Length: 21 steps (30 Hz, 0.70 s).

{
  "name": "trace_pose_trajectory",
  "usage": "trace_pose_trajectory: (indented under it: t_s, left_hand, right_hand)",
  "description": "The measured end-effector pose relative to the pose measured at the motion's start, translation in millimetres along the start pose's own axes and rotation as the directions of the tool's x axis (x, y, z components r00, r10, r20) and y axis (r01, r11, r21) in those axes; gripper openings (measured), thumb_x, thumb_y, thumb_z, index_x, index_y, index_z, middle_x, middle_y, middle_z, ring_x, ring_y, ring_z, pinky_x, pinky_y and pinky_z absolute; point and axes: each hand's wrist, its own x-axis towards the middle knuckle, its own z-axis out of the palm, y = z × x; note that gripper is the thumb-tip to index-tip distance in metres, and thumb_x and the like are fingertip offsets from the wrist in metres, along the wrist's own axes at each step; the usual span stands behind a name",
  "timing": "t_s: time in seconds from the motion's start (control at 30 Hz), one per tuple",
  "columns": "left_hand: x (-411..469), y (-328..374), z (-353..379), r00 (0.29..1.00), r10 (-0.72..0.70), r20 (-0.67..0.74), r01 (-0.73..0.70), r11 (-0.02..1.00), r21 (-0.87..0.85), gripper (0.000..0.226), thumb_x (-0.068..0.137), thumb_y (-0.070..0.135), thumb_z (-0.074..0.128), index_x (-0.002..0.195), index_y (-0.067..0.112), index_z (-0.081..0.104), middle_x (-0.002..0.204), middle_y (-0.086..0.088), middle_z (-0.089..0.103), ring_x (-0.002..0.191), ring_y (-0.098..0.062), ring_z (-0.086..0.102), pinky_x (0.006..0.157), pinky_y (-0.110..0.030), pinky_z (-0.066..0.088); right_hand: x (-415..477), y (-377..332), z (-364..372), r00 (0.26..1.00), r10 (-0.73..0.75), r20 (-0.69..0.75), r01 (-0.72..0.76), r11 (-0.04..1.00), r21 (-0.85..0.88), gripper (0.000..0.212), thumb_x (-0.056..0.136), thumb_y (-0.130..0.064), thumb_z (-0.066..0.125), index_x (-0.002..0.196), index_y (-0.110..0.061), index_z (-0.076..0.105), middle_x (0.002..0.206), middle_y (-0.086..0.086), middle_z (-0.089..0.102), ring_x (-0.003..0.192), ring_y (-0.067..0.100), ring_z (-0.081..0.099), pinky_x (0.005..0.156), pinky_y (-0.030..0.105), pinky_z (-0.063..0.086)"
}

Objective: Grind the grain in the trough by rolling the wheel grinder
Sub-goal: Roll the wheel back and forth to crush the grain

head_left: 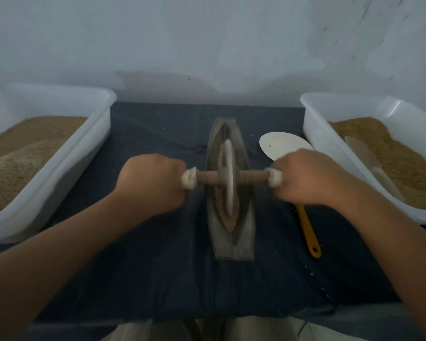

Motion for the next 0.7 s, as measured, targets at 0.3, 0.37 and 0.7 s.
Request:
trace_pose_trajectory:
  t_s: [0.3, 0.37, 0.7]
  left_hand:
    - [62.7, -3.0, 12.0, 0.993, -0.104, 0.046, 0.105, 0.994, -0.009, 0.032, 0.077, 0.045, 0.059, 0.058, 0.022, 0.049, 0.054, 0.006, 0.050, 0.049, -0.019, 0.051, 0.052, -0.026, 0.040]
    - [86.0, -3.0, 11.0, 0.984, -0.159, 0.078, 0.162, 0.987, -0.022, 0.035, 0.081, 0.048, 0.060, 0.061, 0.021, 0.052, 0.060, 0.003, 0.053, 0.055, -0.023, 0.053, 0.056, -0.030, 0.044]
    - [-15.0, 5.0, -22.8, 0.990, 0.121, -0.068, -0.119, 0.992, 0.035, 0.039, 0.064, 0.049, 0.060, 0.056, 0.033, 0.026, 0.045, 0.013, 0.025, 0.038, -0.005, 0.018, 0.047, -0.017, 0.012]
  right_hand:
    - [36.0, -2.7, 9.5, 0.967, 0.112, -0.231, -0.134, 0.987, -0.083, 0.033, 0.082, -0.053, 0.048, 0.060, -0.028, 0.055, 0.056, -0.008, 0.054, 0.051, 0.012, 0.052, 0.048, 0.027, 0.034]
    - [61.7, -1.5, -0.8, 0.963, 0.131, -0.236, -0.156, 0.984, -0.089, 0.041, 0.077, -0.060, 0.040, 0.059, -0.027, 0.056, 0.056, -0.007, 0.055, 0.051, 0.017, 0.053, 0.050, 0.029, 0.041]
    - [-30.3, -1.5, -7.9, 0.966, -0.034, 0.257, -0.014, 0.983, 0.182, 0.030, 0.061, -0.065, 0.047, 0.086, -0.054, 0.060, 0.079, -0.039, 0.062, 0.071, -0.014, 0.060, 0.050, 0.025, 0.043]
